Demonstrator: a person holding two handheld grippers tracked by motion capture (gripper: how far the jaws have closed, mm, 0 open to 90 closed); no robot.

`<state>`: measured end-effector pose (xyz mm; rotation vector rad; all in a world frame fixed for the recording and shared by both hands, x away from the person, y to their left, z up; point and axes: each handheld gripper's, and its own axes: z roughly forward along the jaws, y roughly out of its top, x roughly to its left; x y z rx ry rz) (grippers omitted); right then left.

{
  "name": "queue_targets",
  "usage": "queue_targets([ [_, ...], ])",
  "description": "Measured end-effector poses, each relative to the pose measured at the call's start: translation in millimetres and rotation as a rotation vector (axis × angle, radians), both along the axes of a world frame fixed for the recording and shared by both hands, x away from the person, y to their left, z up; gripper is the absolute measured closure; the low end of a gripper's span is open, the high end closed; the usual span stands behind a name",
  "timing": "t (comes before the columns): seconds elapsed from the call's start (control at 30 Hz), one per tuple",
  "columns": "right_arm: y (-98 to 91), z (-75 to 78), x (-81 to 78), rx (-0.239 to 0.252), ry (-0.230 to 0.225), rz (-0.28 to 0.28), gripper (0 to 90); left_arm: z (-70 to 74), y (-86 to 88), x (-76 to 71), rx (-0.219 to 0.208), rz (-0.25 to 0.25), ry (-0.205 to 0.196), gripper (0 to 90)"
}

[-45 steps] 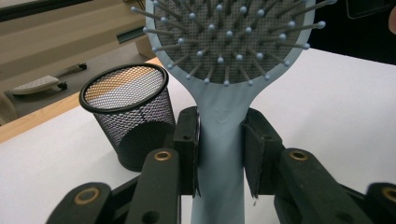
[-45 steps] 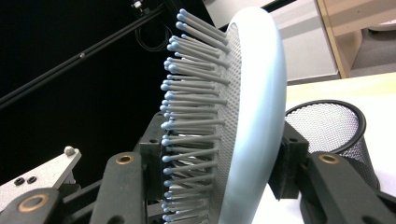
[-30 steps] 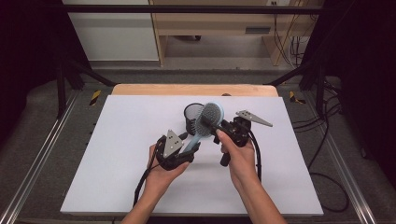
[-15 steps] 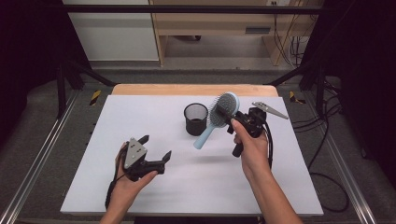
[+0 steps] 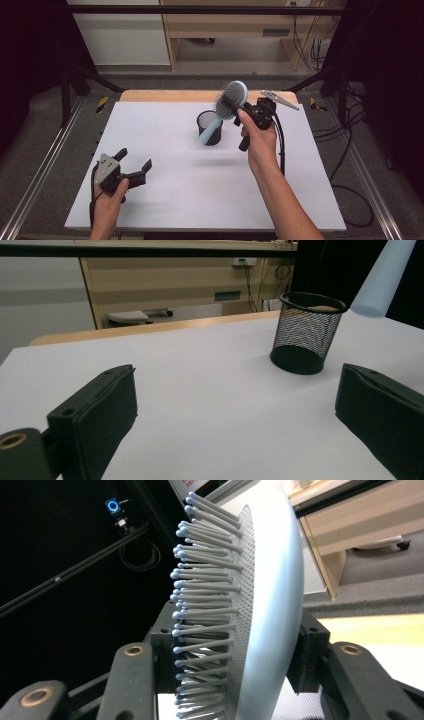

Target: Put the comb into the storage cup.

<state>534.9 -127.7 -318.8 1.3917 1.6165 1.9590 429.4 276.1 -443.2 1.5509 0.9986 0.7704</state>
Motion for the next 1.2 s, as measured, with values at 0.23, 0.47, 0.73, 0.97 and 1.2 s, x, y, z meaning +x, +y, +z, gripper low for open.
queue_targets([
  [0.23, 7.0, 10.4, 24.3, -0.042, -0.028, -0.039, 50.8, -2.5, 4.6, 0.1, -0.007, 0.005, -0.005, 2.8],
  [0.47, 8.0, 15.8, 43.3, -0.045, -0.041, -0.061, 50.7, -3.0, 4.6, -1.8, -0.012, 0.013, -0.023, 2.6],
  [0.73, 11.1, 12.1, 55.8, -0.070, -0.043, -0.084, 50.7, -3.7, 4.5, -2.7, -0.010, 0.007, -0.018, 2.1],
  [0.97, 6.1, 9.9, 61.8, -0.092, -0.037, -0.100, 50.7, -3.6, 13.8, -3.0, -0.059, 0.034, -0.024, 2.0],
  [1.2, 7.8, 5.1, 65.5, -0.112, -0.024, -0.097, 50.6, -0.5, 16.4, -2.3, -0.028, 0.028, -0.054, 1.7],
])
